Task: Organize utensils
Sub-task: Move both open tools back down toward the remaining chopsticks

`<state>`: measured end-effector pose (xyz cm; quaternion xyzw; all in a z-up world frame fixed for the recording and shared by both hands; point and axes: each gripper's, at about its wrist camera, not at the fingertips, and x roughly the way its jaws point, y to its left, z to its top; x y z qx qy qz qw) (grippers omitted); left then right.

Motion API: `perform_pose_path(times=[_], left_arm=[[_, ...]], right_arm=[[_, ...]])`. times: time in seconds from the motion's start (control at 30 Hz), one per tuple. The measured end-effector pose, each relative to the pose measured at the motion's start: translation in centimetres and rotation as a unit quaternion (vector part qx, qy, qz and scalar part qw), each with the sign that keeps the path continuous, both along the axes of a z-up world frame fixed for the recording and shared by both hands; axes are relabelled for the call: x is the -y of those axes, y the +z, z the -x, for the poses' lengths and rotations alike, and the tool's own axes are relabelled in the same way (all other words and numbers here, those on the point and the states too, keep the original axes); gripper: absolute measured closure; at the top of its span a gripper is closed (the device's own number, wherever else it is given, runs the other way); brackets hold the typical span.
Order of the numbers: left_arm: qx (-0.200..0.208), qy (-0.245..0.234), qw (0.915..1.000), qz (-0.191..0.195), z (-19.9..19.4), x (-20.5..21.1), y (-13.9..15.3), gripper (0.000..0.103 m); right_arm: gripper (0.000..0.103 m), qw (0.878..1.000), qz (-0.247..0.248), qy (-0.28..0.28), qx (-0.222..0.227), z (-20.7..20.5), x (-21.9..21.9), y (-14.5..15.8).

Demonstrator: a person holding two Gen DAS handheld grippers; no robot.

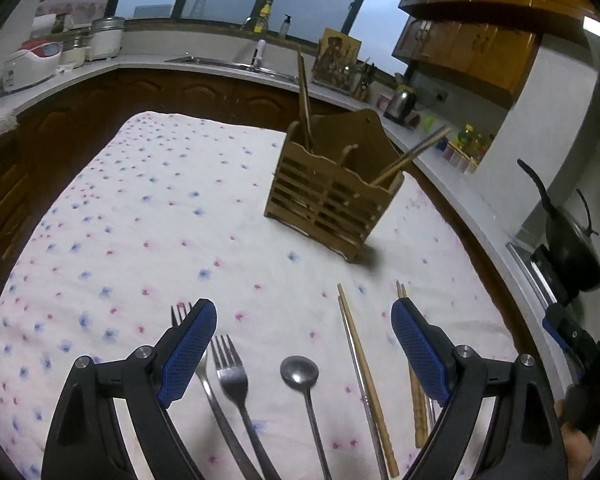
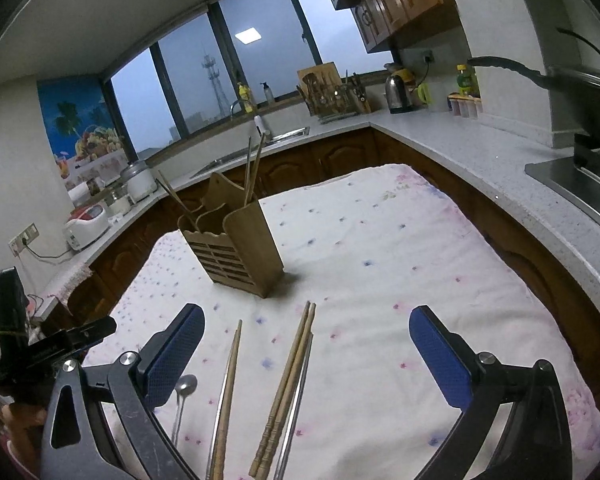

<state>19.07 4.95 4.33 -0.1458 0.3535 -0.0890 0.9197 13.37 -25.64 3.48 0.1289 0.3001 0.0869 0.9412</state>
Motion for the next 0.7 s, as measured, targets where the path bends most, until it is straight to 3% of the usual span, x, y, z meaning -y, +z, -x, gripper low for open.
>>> perform_pose_path(times=[0.2,0.33,0.57,0.7], left_arm=[[-0.012,-0.011,0.9997,-0.016,-0.8,1.2,-0.7,0.014],[-0.022,-0.017,0.9993,-0.024,-1.9,2.0,-1.2,0.015],[-0.055,-0.05,0.9944,-0.076,-4.6,5.0,-3.0,0.021],[-0.081,-0.074,0.9893,-0.097,-6.5,7.0,-4.4,0.03]], right_arm=[[0.003,1.0,0.008,0.0,-0.02,-0.8,-0.2,-1.2],[0.022,0.999,0.013,0.004,-0.045,-1.9,-0.5,-2.3],[0.059,0.995,0.008,0.027,-0.092,-4.0,-1.3,-4.6],[0.071,0.992,-0.007,0.039,-0.124,-6.2,-1.6,-6.4]])
